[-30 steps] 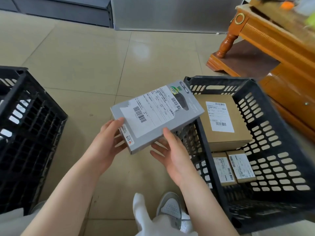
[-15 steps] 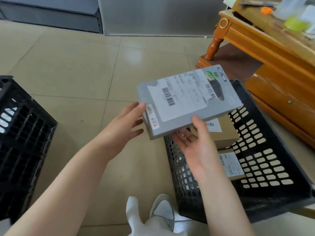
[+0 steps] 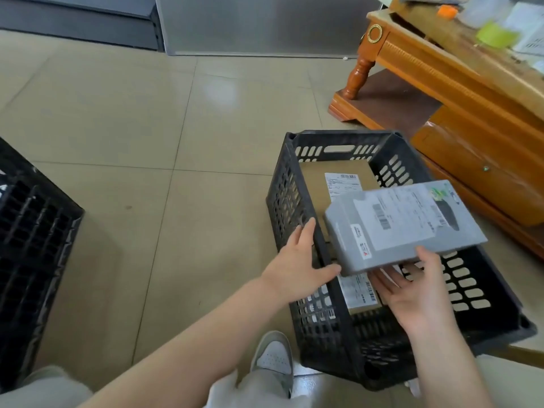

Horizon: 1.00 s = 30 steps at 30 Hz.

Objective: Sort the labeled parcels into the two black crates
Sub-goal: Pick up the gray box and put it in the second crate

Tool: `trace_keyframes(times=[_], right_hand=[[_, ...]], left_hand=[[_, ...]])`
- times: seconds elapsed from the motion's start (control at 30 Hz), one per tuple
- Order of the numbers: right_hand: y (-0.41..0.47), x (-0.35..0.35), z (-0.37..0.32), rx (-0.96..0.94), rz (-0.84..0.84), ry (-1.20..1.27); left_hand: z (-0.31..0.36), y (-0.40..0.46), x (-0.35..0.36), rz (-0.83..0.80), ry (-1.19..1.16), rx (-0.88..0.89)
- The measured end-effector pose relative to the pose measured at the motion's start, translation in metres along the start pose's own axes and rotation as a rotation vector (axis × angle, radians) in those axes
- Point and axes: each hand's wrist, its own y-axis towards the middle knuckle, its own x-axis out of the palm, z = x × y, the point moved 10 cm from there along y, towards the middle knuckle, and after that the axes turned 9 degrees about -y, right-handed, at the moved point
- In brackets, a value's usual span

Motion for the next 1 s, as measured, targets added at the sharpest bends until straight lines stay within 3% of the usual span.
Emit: trace_keyframes(times=[0.3, 0.6, 1.0], right_hand=[[0.004, -0.053, 0.052, 0.281, 0.234, -0.030], [0.000, -0.042, 0.082, 0.519, 0.233, -0.058], [0.017, -0.024, 0.098, 0.540, 0.283, -0.021]], left_hand=[[-0.008, 0.006, 0.011, -0.038, 0.025, 0.038], [-0.008, 0.003, 0.012, -0.050, -0.049, 0.048], [-0.007, 0.002, 0.013, -0.068, -0.048, 0.062]])
